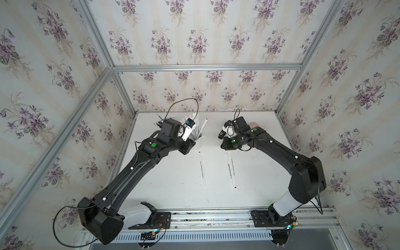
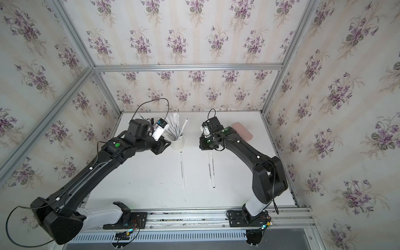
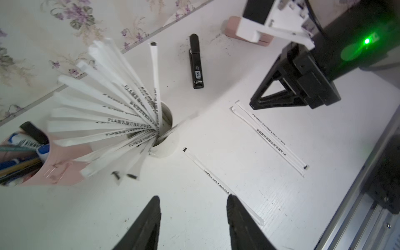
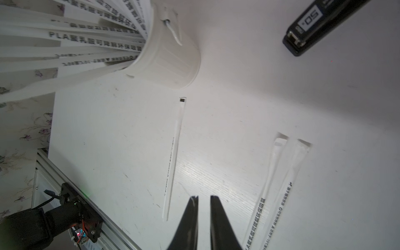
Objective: Take the straws out of the storage container
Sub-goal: Place the straw at the center of the board.
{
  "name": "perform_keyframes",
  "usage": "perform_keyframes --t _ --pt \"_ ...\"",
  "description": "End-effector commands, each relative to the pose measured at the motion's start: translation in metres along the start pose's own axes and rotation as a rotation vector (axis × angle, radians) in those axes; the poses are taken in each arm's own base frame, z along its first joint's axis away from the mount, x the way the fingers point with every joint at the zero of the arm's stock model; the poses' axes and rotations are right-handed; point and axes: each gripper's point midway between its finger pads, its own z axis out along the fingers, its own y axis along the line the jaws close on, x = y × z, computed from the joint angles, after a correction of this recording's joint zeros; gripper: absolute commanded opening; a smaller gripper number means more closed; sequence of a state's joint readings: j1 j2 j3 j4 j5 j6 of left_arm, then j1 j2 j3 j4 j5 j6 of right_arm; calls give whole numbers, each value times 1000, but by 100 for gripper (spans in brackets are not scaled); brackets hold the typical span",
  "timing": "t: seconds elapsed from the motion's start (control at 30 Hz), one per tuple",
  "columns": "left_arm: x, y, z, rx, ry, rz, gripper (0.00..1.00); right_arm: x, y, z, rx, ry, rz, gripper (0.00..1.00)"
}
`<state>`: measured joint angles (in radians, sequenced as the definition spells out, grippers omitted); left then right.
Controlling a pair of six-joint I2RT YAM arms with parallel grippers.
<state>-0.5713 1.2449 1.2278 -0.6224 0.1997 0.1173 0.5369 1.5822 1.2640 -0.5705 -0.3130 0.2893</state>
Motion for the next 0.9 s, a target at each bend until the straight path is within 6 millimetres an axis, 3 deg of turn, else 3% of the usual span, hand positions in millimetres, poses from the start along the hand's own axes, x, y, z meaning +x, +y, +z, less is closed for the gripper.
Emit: perform_keyframes --t 0.0,0.2,0.57,0.87 --pt "-8 -1 13 -88 -34 222 52 -32 32 -11 -98 -220 -73 15" --pt "-2 -1 44 -128 -46 314 54 -35 51 -31 -210 -362 -126 15" --pt "17 32 110 -289 76 389 54 -23 50 -34 -220 -356 -153 15" --pt "20 57 129 -350 92 330 55 -11 41 -32 -204 -357 -132 15"
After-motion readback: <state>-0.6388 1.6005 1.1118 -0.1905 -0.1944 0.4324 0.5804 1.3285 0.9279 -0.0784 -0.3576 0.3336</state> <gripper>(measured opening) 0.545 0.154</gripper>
